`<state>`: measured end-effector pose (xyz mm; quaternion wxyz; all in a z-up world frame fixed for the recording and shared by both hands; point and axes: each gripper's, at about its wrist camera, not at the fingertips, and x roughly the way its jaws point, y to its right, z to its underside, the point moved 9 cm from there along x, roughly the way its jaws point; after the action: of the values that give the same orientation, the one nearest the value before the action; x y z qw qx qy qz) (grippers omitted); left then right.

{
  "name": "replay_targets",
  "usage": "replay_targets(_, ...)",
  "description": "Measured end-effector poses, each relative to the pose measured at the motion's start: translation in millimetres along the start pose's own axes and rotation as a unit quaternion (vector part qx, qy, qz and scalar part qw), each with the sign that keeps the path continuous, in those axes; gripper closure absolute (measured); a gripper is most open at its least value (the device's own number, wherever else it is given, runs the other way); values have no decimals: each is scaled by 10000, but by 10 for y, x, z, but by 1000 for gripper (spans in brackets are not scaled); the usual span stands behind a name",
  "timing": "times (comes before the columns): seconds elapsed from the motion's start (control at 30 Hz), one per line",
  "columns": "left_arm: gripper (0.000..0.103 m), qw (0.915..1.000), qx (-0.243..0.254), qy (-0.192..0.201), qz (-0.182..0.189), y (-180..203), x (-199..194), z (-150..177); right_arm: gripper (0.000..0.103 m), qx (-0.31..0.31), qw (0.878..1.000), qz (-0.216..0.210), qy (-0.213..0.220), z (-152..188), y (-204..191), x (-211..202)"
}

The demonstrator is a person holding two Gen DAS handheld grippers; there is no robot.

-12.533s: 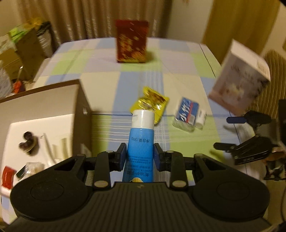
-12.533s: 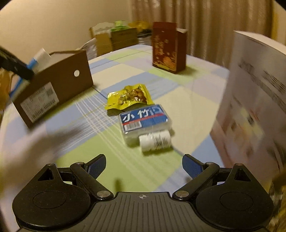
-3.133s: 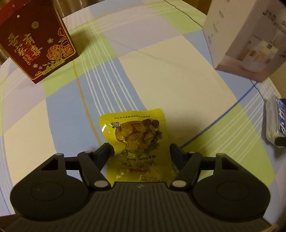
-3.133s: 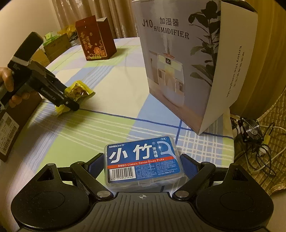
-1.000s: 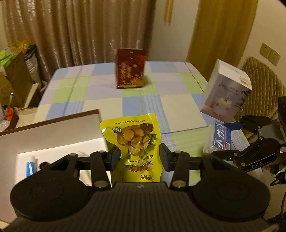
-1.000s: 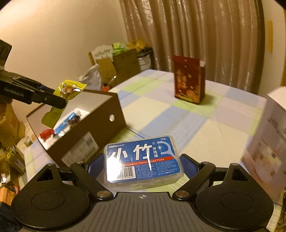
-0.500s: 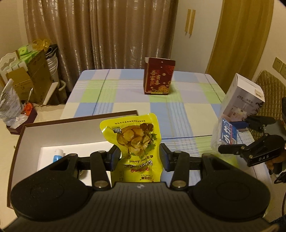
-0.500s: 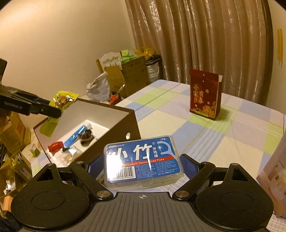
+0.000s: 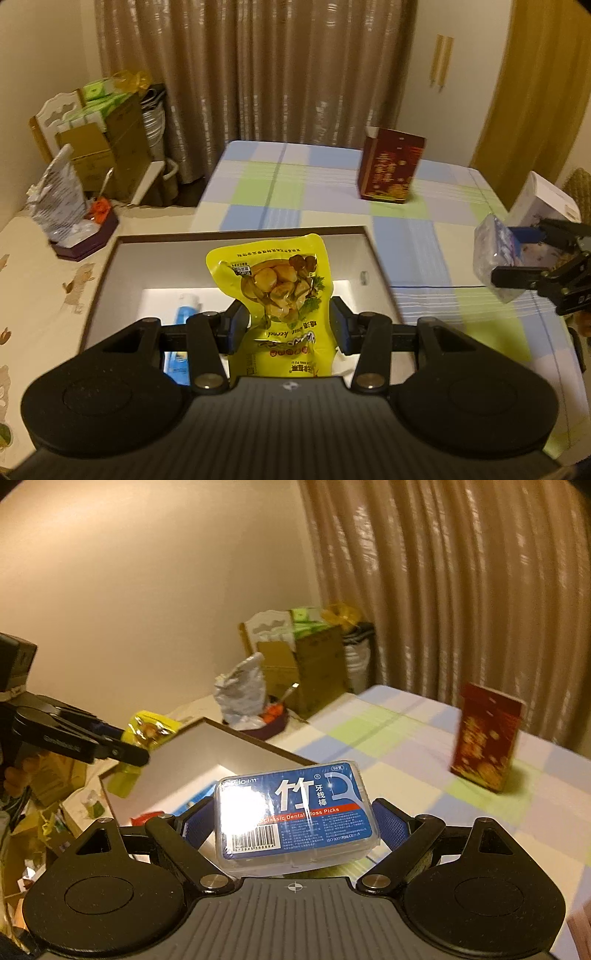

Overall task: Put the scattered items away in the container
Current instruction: 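Carry the yellow packet and floss box over the box and release both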

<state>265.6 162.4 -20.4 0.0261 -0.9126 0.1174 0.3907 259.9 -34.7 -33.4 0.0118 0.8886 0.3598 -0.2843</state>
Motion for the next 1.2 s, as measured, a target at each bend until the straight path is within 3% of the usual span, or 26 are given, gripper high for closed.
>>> replay_targets(0.27,61,9999,-109,-23,-120,-393,-9,51,11,-376,9989,-234,-121,-164,-376,415)
replay_targets(0.7,61,9997,-108,-196,-112,-788,152,117,11,-766,9947,-410,-546,-131,-720,1074)
replay_targets(1.2,61,9992,-71,-378,67,-1034,499,115,11,-983,9898,-277,-990,-29,-622,1553)
